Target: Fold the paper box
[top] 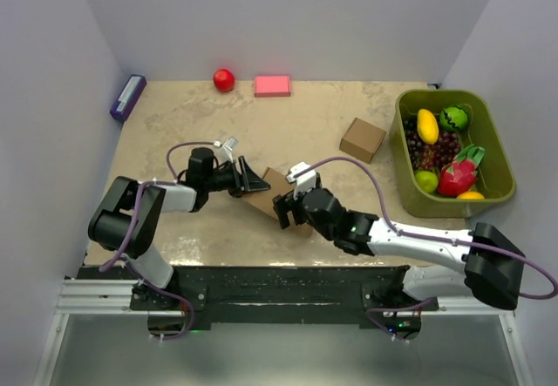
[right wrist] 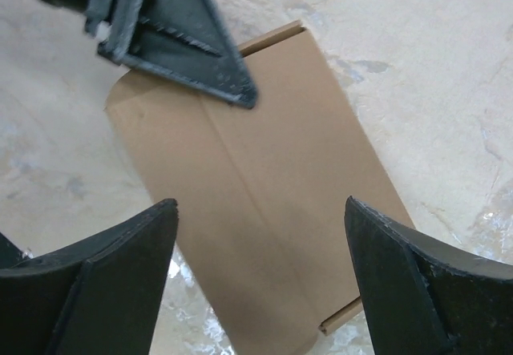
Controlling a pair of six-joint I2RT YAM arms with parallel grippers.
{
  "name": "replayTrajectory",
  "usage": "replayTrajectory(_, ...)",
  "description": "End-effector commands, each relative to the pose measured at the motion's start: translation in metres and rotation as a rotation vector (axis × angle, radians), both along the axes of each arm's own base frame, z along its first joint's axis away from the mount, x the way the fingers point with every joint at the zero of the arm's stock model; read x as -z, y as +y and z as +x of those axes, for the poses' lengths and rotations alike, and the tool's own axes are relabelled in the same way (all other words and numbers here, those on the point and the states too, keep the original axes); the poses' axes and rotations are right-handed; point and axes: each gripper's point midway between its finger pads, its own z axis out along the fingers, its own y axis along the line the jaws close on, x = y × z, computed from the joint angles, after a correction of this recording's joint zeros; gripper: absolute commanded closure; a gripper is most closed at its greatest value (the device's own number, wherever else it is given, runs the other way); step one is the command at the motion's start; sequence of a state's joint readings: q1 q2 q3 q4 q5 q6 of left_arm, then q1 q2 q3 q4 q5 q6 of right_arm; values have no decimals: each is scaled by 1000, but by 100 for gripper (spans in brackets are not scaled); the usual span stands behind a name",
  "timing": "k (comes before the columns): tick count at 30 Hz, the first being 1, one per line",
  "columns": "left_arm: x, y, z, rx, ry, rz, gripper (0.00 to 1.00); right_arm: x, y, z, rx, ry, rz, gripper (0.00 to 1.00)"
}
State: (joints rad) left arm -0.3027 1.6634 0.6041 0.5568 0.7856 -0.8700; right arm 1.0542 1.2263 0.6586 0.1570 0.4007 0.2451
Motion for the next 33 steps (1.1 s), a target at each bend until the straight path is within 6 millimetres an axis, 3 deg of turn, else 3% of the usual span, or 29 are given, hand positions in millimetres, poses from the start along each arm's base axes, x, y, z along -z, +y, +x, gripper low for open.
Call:
replayTrajectory(1, -22, 3, 3, 28, 5, -65, 71, -26, 9, -9, 60, -157, -118, 10)
replayTrajectory(3, -18, 7, 2, 21, 29, -62, 72, -16, 19, -24, 39, -179, -182, 8)
replayTrajectory(5, -16, 9, -2, 22, 45, -64, 72, -16, 18, -25, 86, -212, -237, 4)
replayTrajectory(13, -20, 17, -5, 11, 62, -60, 73, 19, 36, -39, 167, -300, -458, 2)
replayTrajectory(20, -20, 19, -10, 18, 68, -60, 73, 45, 23, -32, 274, -331, -569, 1)
replayTrajectory(33, -19, 20, -17, 35, 74, -56, 74, 62, 1, -15, 373, -396, -674, 6)
